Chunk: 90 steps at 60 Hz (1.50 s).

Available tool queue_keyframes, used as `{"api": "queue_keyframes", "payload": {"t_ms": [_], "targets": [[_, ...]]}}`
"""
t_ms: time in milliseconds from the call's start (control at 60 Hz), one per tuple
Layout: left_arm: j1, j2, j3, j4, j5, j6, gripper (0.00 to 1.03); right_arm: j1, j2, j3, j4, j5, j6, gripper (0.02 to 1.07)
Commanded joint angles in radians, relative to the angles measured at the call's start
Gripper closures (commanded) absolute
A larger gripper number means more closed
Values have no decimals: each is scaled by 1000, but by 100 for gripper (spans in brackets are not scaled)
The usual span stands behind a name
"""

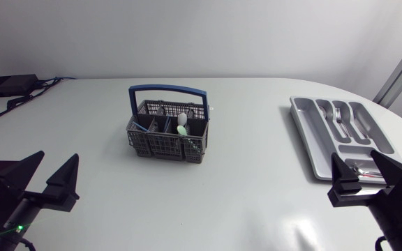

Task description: Unload the cutlery basket into the drawer organizer.

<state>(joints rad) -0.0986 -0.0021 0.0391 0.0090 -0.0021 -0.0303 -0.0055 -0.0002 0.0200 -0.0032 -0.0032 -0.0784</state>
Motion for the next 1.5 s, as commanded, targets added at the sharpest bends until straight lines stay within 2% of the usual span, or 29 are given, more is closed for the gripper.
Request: {"api": "queue_keyframes", "payload": {"t_ms": [0,250,450,600,800,867,933,1000,1067,1150,1217,1317,1367,1450,1483], "targets": [[13,-10,-38,-17,-6,-37,4,-2,-6,-22,-3,-3,6,6],[28,-12,-10,-14,-30,-26,4,-1,-7,-18,5,17,5,6],[23,8,64,-9,-32,-31,5,27,9,49,-1,43,6,6],[11,152,170,-3,-32,-34,5,58,109,115,25,54,6,6],[-52,389,288,-6,-32,-85,8,148,289,199,75,109,9,6],[-58,507,360,-38,-32,-89,10,171,371,238,80,121,26,6],[-58,666,476,-144,-32,-82,10,185,451,273,77,123,28,6],[-62,846,610,-279,-32,-34,10,196,536,313,66,123,51,6],[-70,967,671,-314,-4,43,10,205,592,340,58,123,66,6],[-64,1057,699,-319,113,50,10,219,655,385,12,126,88,6],[-70,1107,719,-319,125,49,11,226,709,440,-64,131,89,6],[-101,1191,759,-300,134,32,18,231,789,528,-193,129,72,6],[-101,1223,777,-288,145,26,19,233,822,554,-231,94,40,6],[-112,1269,811,-273,145,9,19,220,839,564,-276,-41,-26,6],[-118,1288,823,-273,152,9,20,217,841,564,-279,-64,-43,6]]}}
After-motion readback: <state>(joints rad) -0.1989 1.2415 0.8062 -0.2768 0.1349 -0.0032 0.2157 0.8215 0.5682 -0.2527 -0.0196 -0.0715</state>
